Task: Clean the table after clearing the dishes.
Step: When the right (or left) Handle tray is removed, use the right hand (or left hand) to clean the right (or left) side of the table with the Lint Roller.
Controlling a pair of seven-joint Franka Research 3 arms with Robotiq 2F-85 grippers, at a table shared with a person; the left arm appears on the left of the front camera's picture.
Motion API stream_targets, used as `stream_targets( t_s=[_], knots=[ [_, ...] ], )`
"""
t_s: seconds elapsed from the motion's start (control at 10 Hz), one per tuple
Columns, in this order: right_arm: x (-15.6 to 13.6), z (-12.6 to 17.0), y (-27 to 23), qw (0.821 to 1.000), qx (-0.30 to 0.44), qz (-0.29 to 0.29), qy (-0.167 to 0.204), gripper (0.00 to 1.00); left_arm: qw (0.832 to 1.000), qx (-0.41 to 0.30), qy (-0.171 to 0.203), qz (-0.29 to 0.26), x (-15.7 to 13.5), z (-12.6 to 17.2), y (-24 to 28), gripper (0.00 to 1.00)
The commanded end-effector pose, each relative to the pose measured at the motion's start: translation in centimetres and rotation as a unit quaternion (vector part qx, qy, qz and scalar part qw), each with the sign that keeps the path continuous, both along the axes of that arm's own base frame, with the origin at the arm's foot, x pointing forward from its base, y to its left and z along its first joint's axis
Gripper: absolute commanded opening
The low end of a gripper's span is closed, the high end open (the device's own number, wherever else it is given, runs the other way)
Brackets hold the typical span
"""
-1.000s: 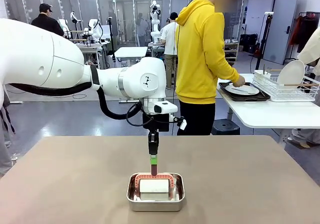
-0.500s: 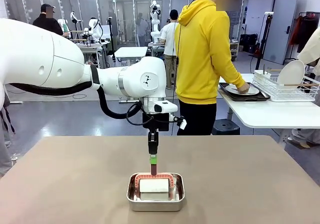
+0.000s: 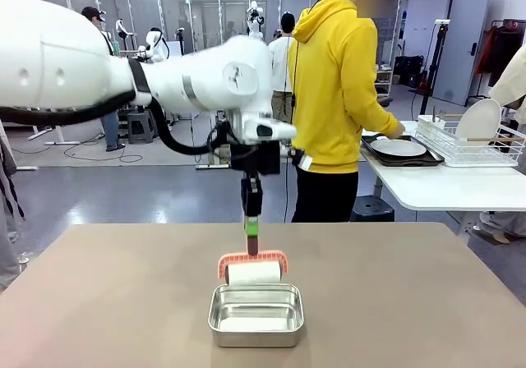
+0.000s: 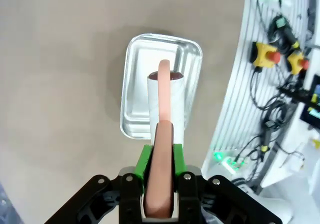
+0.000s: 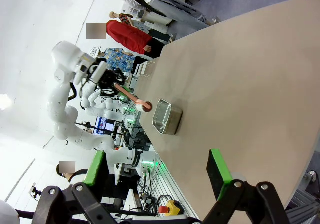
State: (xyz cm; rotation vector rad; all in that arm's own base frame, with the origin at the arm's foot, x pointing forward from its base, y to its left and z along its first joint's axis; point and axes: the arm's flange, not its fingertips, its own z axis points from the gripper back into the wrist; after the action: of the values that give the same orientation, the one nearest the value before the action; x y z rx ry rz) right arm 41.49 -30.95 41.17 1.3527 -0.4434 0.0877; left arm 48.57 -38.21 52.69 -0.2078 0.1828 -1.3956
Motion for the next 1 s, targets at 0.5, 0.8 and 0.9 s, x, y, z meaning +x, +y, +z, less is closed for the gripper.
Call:
stream_targets(
  t_s=[0.5, 0.8, 0.9],
  knots=[
    [-0.3, 0.3, 0.2, 1.0, 0.003, 0.001, -0.005, 1.0, 0.993, -0.012, -0.015, 0.117, 0.4, 5.1, 2.8, 0.15],
    [-0.3, 0.3, 0.2, 1.0, 0.003, 0.001, -0.005, 1.0, 0.993, -0.012, -0.015, 0.117, 0.4, 5.1, 2.8, 0.15],
    [-0.3, 0.3, 0.2, 1.0, 0.003, 0.001, -0.005, 1.0, 0.993, -0.012, -0.013, 0.113, 0.5, 4.8, 2.7, 0.22]
  ],
)
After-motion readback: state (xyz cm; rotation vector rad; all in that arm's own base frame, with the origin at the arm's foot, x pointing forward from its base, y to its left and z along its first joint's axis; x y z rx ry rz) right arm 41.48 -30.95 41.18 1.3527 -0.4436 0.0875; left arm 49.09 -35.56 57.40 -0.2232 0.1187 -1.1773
